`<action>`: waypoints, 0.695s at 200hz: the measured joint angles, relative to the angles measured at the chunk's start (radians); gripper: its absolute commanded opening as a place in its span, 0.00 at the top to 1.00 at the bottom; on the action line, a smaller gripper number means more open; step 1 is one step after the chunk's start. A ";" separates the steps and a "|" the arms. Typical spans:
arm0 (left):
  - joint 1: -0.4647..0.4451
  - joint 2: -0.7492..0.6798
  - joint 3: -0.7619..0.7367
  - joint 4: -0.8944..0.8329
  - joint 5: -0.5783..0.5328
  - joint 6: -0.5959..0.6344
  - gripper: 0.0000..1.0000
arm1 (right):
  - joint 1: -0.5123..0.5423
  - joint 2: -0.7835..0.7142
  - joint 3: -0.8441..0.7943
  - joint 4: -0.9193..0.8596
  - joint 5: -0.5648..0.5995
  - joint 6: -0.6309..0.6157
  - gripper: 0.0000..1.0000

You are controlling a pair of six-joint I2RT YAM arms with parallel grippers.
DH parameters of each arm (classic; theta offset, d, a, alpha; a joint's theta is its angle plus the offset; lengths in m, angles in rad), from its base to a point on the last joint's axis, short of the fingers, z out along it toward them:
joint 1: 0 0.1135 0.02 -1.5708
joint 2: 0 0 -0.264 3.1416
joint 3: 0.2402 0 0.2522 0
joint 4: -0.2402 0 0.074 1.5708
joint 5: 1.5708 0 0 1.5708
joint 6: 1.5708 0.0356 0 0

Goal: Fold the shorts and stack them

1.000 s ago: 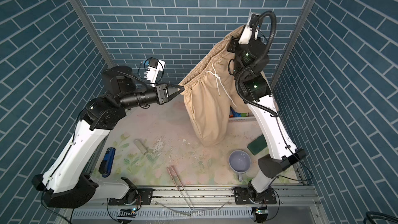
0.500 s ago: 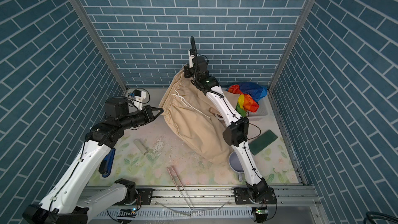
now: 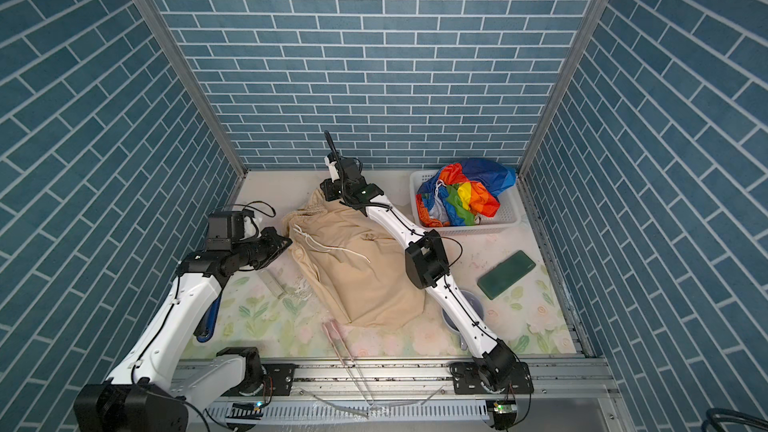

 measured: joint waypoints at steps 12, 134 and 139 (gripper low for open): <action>0.003 -0.001 0.000 -0.027 -0.035 -0.001 0.55 | -0.006 -0.006 0.000 -0.002 -0.009 -0.002 0.58; -0.069 0.151 0.269 -0.039 -0.253 0.082 0.10 | -0.014 -0.864 -0.754 -0.243 0.188 -0.177 0.54; -0.084 0.196 0.290 -0.025 -0.260 0.093 0.10 | -0.014 -0.893 -0.801 -0.243 0.191 -0.177 0.54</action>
